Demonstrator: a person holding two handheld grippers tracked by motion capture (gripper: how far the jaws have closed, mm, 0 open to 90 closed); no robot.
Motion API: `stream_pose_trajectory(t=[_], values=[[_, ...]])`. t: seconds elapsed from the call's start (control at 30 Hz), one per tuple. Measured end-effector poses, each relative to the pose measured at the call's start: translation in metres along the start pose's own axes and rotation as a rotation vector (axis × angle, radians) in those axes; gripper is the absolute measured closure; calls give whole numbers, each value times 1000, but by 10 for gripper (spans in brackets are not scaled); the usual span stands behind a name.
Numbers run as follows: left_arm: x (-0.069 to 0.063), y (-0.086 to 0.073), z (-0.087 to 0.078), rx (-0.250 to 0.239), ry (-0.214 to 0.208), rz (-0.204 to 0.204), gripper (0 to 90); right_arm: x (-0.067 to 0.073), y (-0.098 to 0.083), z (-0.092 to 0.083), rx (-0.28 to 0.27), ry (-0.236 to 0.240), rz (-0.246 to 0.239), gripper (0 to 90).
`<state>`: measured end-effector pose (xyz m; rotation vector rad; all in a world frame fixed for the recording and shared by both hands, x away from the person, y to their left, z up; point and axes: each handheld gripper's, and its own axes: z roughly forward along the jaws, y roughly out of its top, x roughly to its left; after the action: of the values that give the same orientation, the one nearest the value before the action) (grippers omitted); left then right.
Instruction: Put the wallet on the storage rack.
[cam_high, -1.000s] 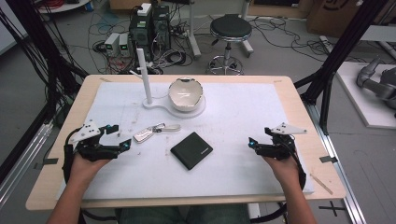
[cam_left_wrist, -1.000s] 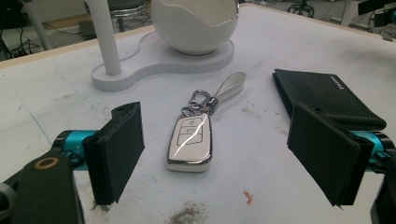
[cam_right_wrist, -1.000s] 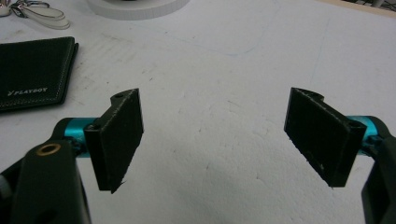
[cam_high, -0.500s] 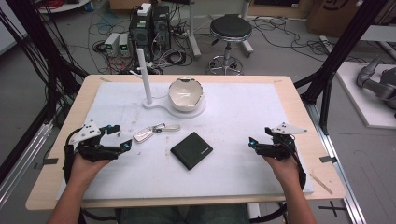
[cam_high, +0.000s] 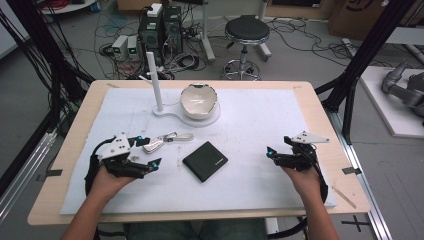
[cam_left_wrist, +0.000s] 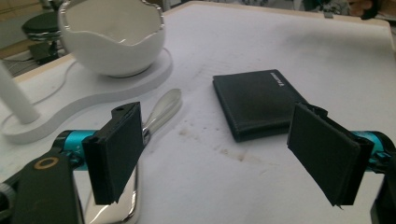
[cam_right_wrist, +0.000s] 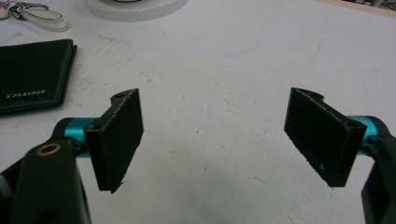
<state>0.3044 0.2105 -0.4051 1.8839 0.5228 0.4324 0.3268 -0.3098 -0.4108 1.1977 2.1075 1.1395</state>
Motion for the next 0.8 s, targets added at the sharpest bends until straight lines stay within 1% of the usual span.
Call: stream_pose_trajectory(t=[0.03, 0.07, 0.1, 0.13, 0.17, 0.2, 0.23, 0.27, 0.3, 0.33, 0.37, 0.4, 0.43, 0.47, 0.5, 0.53, 0.57, 0.63, 0.67, 0.7, 0.8], values=[[-3, 2, 4, 8, -13, 18, 187, 0, 0, 0, -1, 0, 1, 202], [-8, 4, 13, 34, -26, 60, 187, 0, 0, 0, -1, 2, 2, 201], [-8, 4, 13, 34, -26, 60, 187, 0, 0, 0, -1, 2, 3, 201], [-14, 6, 24, 66, -42, 111, 187, 0, 0, 1, -2, 3, -1, 202], [-17, 7, 30, 87, -48, 137, 188, 1, 1, 1, 0, 3, 0, 201], [-17, 7, 30, 87, -48, 137, 190, 1, 1, 1, 1, 4, -2, 202], [-22, 8, 43, 129, -67, 195, 190, 2, 1, 1, 3, 5, -5, 202], [-25, 9, 49, 145, -76, 218, 190, 2, 1, 1, 2, 6, -4, 202], [-28, 9, 54, 158, -84, 234, 195, 3, 1, 1, 2, 9, -4, 201], [-28, 9, 54, 158, -84, 234, 198, 3, 1, 1, 2, 9, -4, 201], [-33, 10, 65, 183, -106, 265, 200, 3, 1, 1, 1, 7, -7, 201], [-33, 10, 65, 183, -106, 265, 213, 3, 1, 1, 1, 7, -7, 201], [-38, 11, 74, 217, -119, 307, 232, 3, 2, 1, 3, 9, -2, 202], [-40, 11, 77, 226, -124, 321, 233, 3, 1, 1, 2, 12, -1, 202], [-41, 11, 81, 243, -134, 346, 238, 2, 1, 1, 0, 10, -5, 202], [-41, 11, 81, 243, -134, 346, 254, 2, 1, 1, 0, 10, -5, 202], [-43, 12, 85, 258, -154, 370, 269, 1, 1, 1, 2, 10, 7, 202], [-45, 13, 90, 267, -169, 394, 306, 0, 0, 0, 2, 8, 8, 202], [-45, 13, 90, 267, -169, 394, 313, -1, 0, 0, 1, 12, 11, 202], [-48, 12, 95, 286, -185, 418, 323, -1, 0, 0, 6, 10, 11, 201], [-53, 9, 102, 318, -214, 484, 372, -2, 0, 0, 4, 11, 14, 202]])
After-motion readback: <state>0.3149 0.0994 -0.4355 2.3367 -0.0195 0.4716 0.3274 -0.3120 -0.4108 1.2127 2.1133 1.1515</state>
